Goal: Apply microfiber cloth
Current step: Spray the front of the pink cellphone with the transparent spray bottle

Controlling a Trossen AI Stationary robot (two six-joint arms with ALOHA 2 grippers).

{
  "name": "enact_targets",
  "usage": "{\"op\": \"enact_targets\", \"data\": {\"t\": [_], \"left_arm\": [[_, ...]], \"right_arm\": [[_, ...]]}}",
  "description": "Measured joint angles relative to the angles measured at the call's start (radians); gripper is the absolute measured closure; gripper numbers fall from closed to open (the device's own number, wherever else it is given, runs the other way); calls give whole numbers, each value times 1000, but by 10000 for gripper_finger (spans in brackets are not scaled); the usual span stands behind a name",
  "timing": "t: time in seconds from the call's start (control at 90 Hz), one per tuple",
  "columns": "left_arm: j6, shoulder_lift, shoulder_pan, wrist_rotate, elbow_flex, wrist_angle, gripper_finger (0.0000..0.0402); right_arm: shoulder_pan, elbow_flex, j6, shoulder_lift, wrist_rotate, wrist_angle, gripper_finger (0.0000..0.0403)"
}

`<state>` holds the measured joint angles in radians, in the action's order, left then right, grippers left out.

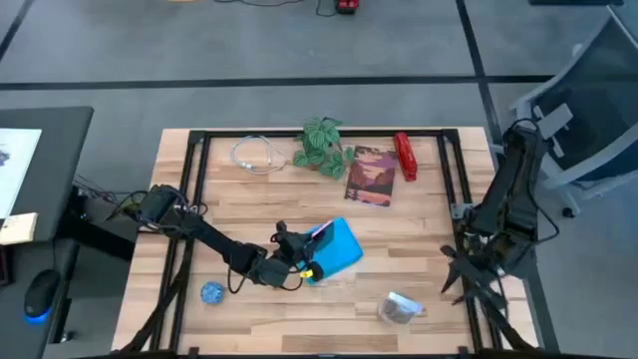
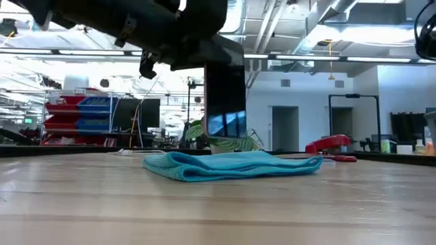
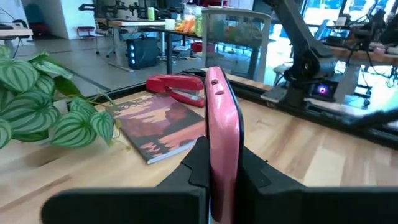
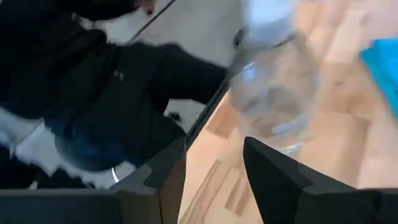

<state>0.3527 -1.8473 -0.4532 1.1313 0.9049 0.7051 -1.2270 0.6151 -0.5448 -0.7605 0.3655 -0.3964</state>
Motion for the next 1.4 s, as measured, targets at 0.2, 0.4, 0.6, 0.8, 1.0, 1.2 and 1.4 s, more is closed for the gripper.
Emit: {"op": "enact_targets", "data": {"t": [0.2,0.4,0.6,0.8,1.0,1.2,1.4], "left_arm": [[-2,0,16,0,36,-13,395],[-8,0,16,0,61,-42,395],[-10,-1,6,10,103,-96,395],[-70,-45,-22,83,174,-128,395],[-62,-108,-40,82,217,-135,395],[-44,-152,-60,80,250,-133,395],[-18,-151,-57,86,252,-138,395]], "right_arm": [[-50,0,-4,-104,12,83,177],[-114,8,53,-229,143,215,114],[-189,43,111,-363,490,403,113],[-187,139,121,-591,759,456,113],[-156,130,136,-643,994,638,113],[-117,103,338,-623,1047,753,113],[-49,131,381,-655,972,753,113]]}}
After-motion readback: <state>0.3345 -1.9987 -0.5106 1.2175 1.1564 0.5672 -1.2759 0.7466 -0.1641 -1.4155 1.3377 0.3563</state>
